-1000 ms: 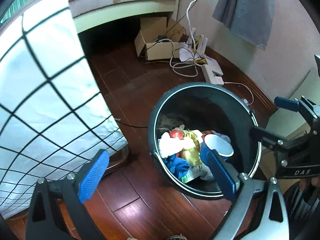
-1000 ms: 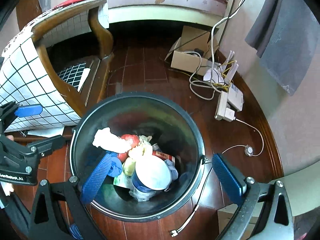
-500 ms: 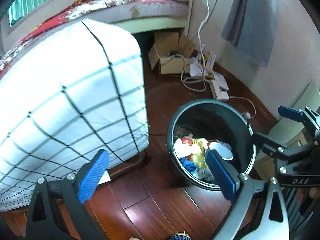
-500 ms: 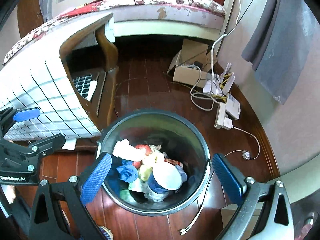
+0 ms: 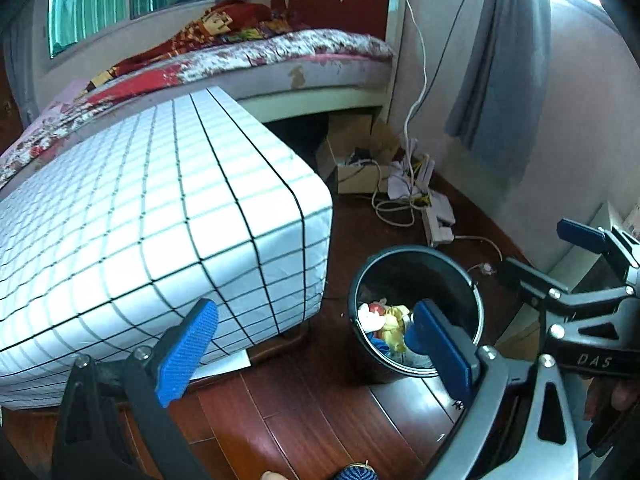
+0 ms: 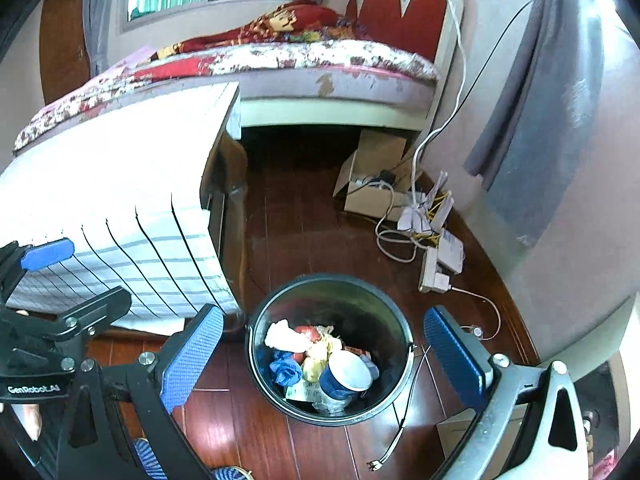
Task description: Collect trash
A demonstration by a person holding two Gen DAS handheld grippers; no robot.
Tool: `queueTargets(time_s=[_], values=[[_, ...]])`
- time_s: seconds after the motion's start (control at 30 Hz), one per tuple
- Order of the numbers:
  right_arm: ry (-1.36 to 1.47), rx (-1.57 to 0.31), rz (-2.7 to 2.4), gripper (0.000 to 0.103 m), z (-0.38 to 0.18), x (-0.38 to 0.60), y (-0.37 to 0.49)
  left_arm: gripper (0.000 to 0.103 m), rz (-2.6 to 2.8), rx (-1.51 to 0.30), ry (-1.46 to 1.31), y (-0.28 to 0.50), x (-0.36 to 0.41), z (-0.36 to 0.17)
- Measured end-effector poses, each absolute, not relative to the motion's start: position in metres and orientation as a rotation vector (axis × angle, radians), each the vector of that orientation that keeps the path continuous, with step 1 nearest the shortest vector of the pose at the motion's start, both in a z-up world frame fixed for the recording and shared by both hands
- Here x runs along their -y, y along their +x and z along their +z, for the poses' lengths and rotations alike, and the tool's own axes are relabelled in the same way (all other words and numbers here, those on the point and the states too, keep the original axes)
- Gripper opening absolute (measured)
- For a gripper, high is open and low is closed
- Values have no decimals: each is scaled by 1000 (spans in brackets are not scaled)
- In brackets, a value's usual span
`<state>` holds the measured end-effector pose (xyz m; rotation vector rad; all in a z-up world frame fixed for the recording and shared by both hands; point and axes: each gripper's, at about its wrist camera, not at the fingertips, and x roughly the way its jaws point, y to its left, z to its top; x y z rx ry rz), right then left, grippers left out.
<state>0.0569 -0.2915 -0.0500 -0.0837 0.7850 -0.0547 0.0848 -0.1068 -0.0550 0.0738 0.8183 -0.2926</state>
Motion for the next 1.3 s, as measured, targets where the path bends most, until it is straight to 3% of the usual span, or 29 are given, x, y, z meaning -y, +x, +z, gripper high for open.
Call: queueTargets(time_s=[0.7,1.3], values=[[-84,-631,-55,102,46,255,-18,100,-204,-584,66,18,68,38],[-88,-572,-108,102,66,263,-30,100,-222,-531,66,0,72,48]])
